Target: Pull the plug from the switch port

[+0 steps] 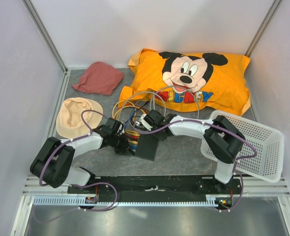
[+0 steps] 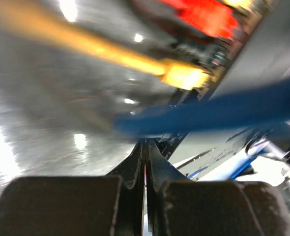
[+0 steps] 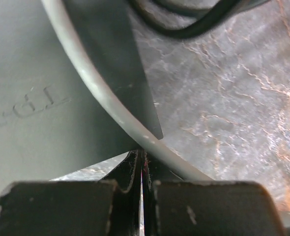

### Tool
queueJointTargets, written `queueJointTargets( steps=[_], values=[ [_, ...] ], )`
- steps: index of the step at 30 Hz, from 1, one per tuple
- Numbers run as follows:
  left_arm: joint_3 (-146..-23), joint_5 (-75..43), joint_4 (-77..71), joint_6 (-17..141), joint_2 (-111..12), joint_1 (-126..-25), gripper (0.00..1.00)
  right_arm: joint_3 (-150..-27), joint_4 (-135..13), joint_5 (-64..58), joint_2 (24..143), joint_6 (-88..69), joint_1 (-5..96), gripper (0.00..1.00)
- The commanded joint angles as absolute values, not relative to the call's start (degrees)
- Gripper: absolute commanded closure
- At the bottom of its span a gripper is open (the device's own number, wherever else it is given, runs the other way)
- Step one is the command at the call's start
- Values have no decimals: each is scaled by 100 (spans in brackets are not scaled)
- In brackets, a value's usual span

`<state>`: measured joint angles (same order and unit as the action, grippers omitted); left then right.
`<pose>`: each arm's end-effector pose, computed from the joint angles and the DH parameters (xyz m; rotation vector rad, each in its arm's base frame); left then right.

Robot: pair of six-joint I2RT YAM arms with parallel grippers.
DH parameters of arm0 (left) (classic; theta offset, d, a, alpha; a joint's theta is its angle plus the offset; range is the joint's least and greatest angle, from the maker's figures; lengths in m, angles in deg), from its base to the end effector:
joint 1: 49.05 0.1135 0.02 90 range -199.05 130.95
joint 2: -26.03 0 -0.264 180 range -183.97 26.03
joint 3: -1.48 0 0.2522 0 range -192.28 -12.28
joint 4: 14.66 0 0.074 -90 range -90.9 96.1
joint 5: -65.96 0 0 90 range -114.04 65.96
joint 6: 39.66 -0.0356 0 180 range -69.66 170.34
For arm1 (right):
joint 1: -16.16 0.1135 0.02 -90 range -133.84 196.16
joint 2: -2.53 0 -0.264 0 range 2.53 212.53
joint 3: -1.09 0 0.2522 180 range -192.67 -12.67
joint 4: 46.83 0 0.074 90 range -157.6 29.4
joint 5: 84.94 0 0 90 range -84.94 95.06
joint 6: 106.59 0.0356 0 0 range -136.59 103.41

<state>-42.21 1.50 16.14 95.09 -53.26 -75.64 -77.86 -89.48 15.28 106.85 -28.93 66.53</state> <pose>0.1885 -0.1115 0.1288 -0.3257 2.9177 -0.8972 0.2306 0.2686 0.1601 -1.3757 2.3486 -0.0579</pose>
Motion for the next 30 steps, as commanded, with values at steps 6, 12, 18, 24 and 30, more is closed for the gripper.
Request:
queueJointTargets(
  steps=[6,12,18,24,30],
  values=[
    [-4804,84,693,9306,-5878,-8683,98,-8290,-8740,1534,10800,-2907,6617,100],
    [-5314,-30,1070,8911,-5888,-8825,98,-8254,-8845,1543,10599,-2916,6617,100],
    [-5744,-461,1588,8007,-4931,-8676,98,-7746,-8986,1823,9793,-3003,6626,100],
    [-6342,153,1975,6881,-4542,-7824,77,-7516,-9250,1421,9034,-3249,6486,100],
    [-6439,171,1510,6257,-5078,-7498,57,-7893,-8995,1165,9577,-3346,6477,100]
  ],
)
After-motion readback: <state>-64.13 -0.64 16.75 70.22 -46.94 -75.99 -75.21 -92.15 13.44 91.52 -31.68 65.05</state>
